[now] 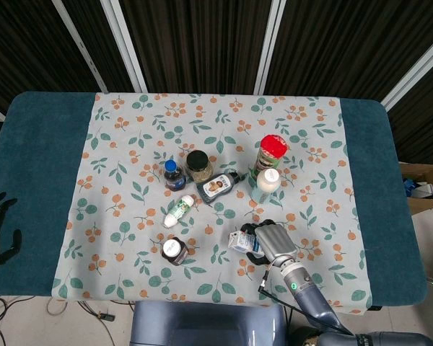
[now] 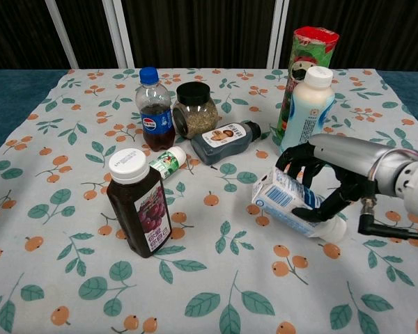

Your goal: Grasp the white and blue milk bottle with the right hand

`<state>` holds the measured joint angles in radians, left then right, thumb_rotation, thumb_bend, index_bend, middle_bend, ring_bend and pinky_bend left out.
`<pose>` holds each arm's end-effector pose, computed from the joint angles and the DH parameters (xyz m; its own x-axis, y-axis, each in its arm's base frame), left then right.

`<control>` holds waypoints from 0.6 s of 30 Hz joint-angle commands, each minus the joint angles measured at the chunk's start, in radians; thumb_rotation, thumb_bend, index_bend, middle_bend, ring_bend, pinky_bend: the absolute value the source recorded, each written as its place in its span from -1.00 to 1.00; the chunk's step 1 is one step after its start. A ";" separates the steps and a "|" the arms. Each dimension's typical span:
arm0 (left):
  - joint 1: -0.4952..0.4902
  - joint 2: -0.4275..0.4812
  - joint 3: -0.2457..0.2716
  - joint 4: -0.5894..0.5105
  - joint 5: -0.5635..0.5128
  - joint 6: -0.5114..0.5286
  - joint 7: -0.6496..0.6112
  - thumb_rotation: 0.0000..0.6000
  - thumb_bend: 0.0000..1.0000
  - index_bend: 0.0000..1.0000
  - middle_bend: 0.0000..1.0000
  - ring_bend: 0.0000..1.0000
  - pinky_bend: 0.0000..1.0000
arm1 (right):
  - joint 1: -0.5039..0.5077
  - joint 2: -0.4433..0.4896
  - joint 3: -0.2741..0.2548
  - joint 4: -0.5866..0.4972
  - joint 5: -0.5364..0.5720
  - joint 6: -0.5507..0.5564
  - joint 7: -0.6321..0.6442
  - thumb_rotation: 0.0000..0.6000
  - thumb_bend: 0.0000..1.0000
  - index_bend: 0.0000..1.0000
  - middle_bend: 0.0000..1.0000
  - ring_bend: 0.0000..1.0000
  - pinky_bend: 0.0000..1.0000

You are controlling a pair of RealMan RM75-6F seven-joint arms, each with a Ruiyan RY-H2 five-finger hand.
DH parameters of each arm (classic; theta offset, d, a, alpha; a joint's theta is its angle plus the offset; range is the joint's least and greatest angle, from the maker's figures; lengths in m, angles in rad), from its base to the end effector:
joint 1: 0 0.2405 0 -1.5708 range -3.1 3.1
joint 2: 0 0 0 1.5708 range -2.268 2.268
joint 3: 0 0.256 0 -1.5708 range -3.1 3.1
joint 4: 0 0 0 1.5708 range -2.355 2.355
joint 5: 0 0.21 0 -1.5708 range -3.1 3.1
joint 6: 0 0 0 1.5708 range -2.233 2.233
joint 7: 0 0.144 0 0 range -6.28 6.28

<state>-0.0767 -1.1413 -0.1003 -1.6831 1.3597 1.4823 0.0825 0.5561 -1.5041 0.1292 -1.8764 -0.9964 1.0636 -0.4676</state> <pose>-0.3111 0.1864 0.1587 0.3700 -0.0250 0.9287 0.9226 0.1276 -0.3642 -0.1413 -0.2548 -0.0146 0.2303 -0.4484 0.8636 -0.9635 -0.2298 0.1376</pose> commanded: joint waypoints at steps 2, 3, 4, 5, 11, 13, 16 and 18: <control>0.001 -0.001 0.001 0.000 0.002 0.002 0.002 1.00 0.01 -0.70 -0.88 -0.81 -0.91 | -0.004 0.140 0.051 -0.076 0.005 -0.076 0.146 1.00 -0.16 -0.28 -0.11 -0.21 -0.51; 0.001 -0.001 0.001 0.000 0.002 0.003 0.002 1.00 0.01 -0.70 -0.88 -0.81 -0.91 | -0.006 0.174 0.063 -0.088 0.001 -0.093 0.186 1.00 -0.15 -0.28 -0.11 -0.21 -0.51; 0.001 -0.002 0.001 0.000 0.002 0.004 0.003 1.00 0.01 -0.70 -0.88 -0.81 -0.91 | -0.009 0.204 0.074 -0.097 -0.004 -0.109 0.224 1.00 -0.15 -0.28 -0.11 -0.21 -0.51; 0.001 -0.002 0.001 0.000 0.003 0.004 0.003 1.00 0.01 -0.70 -0.88 -0.81 -0.91 | -0.014 0.234 0.087 -0.105 -0.009 -0.121 0.265 1.00 -0.15 -0.28 -0.11 -0.21 -0.51; 0.002 -0.004 0.002 0.000 0.005 0.007 0.006 1.00 0.01 -0.70 -0.88 -0.81 -0.91 | -0.043 0.375 0.163 -0.117 -0.043 -0.191 0.525 1.00 -0.15 -0.28 -0.11 -0.21 -0.51; 0.003 -0.004 0.001 -0.001 0.004 0.008 0.006 1.00 0.01 -0.70 -0.88 -0.81 -0.91 | -0.054 0.411 0.189 -0.112 -0.060 -0.215 0.619 1.00 -0.15 -0.28 -0.11 -0.21 -0.51; 0.003 -0.004 0.001 -0.001 0.004 0.009 0.006 1.00 0.01 -0.70 -0.88 -0.81 -0.91 | -0.076 0.466 0.229 -0.101 -0.102 -0.242 0.767 1.00 -0.15 -0.28 -0.11 -0.21 -0.51; 0.003 -0.004 0.000 -0.001 0.004 0.009 0.006 1.00 0.01 -0.70 -0.88 -0.81 -0.91 | -0.094 0.499 0.256 -0.091 -0.143 -0.247 0.871 1.00 -0.15 -0.28 -0.11 -0.21 -0.51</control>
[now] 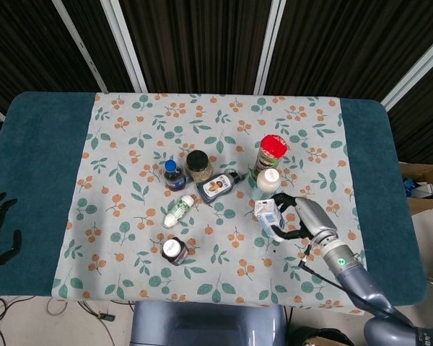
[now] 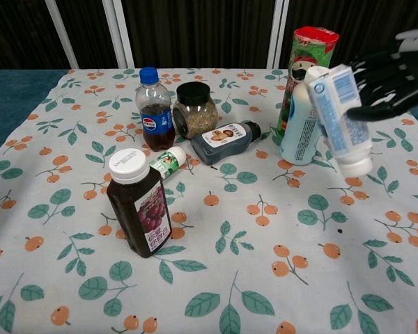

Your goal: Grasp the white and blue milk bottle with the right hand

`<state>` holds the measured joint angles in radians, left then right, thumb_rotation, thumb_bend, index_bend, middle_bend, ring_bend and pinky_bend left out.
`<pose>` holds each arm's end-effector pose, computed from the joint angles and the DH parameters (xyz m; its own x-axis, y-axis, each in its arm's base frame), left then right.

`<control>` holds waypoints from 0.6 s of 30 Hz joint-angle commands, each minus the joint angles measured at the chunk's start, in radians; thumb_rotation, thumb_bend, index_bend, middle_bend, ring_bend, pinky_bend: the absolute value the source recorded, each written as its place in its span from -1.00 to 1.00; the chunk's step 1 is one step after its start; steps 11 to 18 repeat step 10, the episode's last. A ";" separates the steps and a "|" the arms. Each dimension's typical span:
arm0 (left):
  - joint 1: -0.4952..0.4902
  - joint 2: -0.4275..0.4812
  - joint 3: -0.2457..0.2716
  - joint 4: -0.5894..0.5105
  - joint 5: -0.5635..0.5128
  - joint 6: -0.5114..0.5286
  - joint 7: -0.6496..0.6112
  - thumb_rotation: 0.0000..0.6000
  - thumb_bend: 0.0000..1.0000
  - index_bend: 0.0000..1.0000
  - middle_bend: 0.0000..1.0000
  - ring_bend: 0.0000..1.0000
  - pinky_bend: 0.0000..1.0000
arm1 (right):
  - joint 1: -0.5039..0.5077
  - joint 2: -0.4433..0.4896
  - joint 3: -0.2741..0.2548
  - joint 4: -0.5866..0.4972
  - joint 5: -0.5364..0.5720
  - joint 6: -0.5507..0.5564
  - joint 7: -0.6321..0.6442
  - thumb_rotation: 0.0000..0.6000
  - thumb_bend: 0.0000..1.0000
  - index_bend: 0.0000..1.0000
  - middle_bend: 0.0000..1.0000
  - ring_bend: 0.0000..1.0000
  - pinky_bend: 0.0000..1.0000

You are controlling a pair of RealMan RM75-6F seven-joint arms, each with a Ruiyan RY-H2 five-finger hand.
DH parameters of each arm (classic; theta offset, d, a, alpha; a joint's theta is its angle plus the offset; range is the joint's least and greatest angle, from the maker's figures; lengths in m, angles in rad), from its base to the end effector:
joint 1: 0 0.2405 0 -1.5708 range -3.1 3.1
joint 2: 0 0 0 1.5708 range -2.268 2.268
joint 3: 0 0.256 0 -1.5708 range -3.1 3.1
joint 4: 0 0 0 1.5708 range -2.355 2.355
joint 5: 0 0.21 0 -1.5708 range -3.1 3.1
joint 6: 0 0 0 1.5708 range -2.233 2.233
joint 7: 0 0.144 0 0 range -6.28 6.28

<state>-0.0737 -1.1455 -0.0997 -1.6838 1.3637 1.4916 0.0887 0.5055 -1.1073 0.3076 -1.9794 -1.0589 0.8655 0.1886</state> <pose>-0.3103 0.1854 0.1583 0.3727 -0.0317 0.9274 0.9218 0.1272 -0.3661 -0.1569 -0.2947 0.0935 -0.1928 -0.4392 0.8775 -0.9696 -0.0520 -0.2390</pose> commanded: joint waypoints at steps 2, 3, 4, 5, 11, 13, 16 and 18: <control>0.000 0.000 0.000 0.000 0.000 0.000 0.001 1.00 0.01 -0.70 -0.88 -0.81 -0.91 | -0.058 0.122 0.099 0.023 -0.112 -0.042 0.300 1.00 -0.15 -0.28 -0.11 -0.21 -0.51; 0.000 0.000 0.000 0.000 0.001 0.000 0.001 1.00 0.01 -0.70 -0.88 -0.81 -0.91 | -0.068 0.132 0.112 0.029 -0.130 -0.033 0.353 1.00 -0.15 -0.28 -0.11 -0.21 -0.51; 0.000 0.000 0.000 0.000 0.001 0.000 0.001 1.00 0.01 -0.70 -0.88 -0.81 -0.91 | -0.077 0.141 0.123 0.034 -0.148 -0.024 0.404 1.00 -0.16 -0.28 -0.11 -0.21 -0.51; 0.000 0.000 0.000 -0.001 0.001 0.001 0.001 1.00 0.01 -0.70 -0.88 -0.81 -0.91 | -0.086 0.149 0.133 0.041 -0.165 -0.013 0.455 1.00 -0.16 -0.28 -0.11 -0.21 -0.51; 0.000 -0.001 -0.001 -0.001 0.000 0.002 0.000 1.00 0.01 -0.70 -0.88 -0.81 -0.91 | -0.106 0.168 0.153 0.081 -0.241 0.021 0.633 1.00 -0.17 -0.28 -0.11 -0.21 -0.51; 0.000 -0.001 -0.001 -0.001 0.000 0.002 0.000 1.00 0.01 -0.70 -0.88 -0.81 -0.91 | -0.106 0.168 0.153 0.081 -0.241 0.021 0.633 1.00 -0.17 -0.28 -0.11 -0.21 -0.51; 0.000 -0.001 -0.001 -0.001 0.000 0.002 0.000 1.00 0.01 -0.70 -0.88 -0.81 -0.91 | -0.106 0.168 0.153 0.081 -0.241 0.021 0.633 1.00 -0.17 -0.28 -0.11 -0.21 -0.51; 0.000 -0.001 -0.001 -0.001 0.000 0.002 0.000 1.00 0.01 -0.70 -0.88 -0.81 -0.91 | -0.106 0.168 0.153 0.081 -0.241 0.021 0.633 1.00 -0.17 -0.28 -0.11 -0.21 -0.51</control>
